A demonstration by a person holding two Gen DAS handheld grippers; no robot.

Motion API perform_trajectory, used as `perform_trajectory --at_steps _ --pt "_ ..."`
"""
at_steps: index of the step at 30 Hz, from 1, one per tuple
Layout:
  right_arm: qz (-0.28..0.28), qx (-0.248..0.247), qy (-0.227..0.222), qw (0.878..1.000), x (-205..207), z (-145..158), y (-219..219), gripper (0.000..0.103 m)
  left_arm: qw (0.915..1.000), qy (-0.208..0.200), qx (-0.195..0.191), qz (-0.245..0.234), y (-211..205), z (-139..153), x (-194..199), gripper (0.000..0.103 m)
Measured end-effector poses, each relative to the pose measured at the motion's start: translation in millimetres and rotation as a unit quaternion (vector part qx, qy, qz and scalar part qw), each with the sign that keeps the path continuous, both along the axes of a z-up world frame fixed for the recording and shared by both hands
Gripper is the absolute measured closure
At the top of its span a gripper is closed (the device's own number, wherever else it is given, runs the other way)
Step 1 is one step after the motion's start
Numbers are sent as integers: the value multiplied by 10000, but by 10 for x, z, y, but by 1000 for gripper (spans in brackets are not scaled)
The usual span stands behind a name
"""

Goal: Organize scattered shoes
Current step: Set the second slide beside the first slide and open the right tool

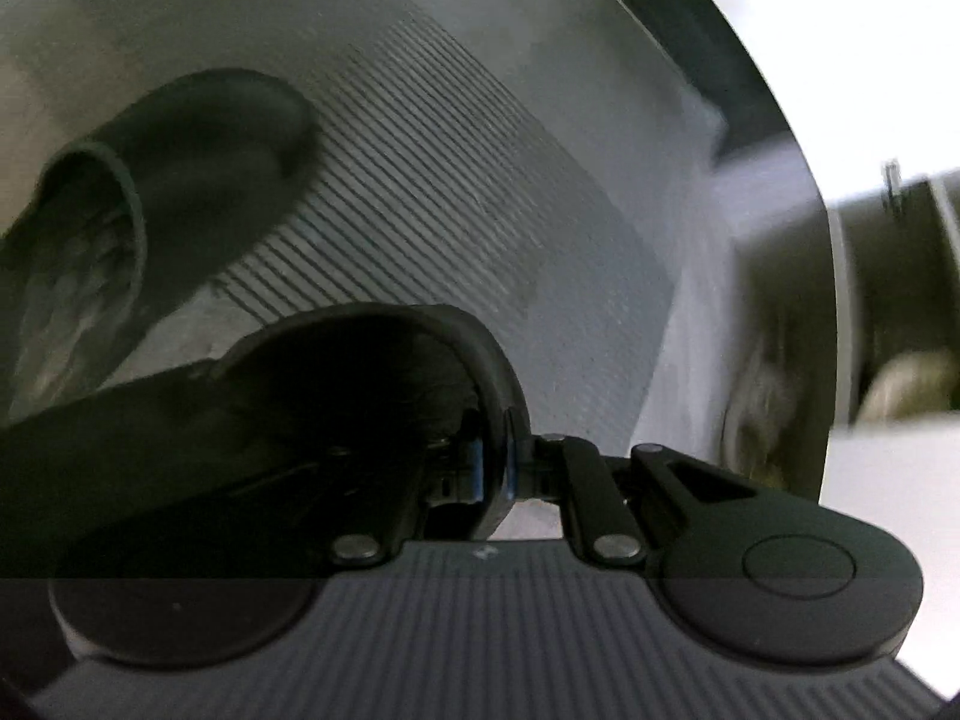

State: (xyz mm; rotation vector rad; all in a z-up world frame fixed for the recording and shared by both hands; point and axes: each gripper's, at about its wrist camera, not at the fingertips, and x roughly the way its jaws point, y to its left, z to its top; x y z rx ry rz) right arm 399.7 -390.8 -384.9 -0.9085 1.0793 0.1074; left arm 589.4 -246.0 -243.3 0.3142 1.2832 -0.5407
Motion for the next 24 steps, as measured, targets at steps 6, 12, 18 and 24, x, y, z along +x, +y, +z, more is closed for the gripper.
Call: perform_trajectory --at_steps 6,12,18,24 --pt "1883 -439 -149 9810 -438 -288 69 93 9999 123 55 38 -48 -89 -75 20" --pt "2762 -568 -503 9581 -441 -423 297 93 9999 133 65 -32 -98 -120 -164 20" --pt "2301 -443 -485 9710 -446 -583 386 89 9997 158 124 -127 -158 -186 -266 20" --pt "1759 -110 -459 9833 -578 -671 497 83 9995 127 150 -257 -135 -202 -316 20"
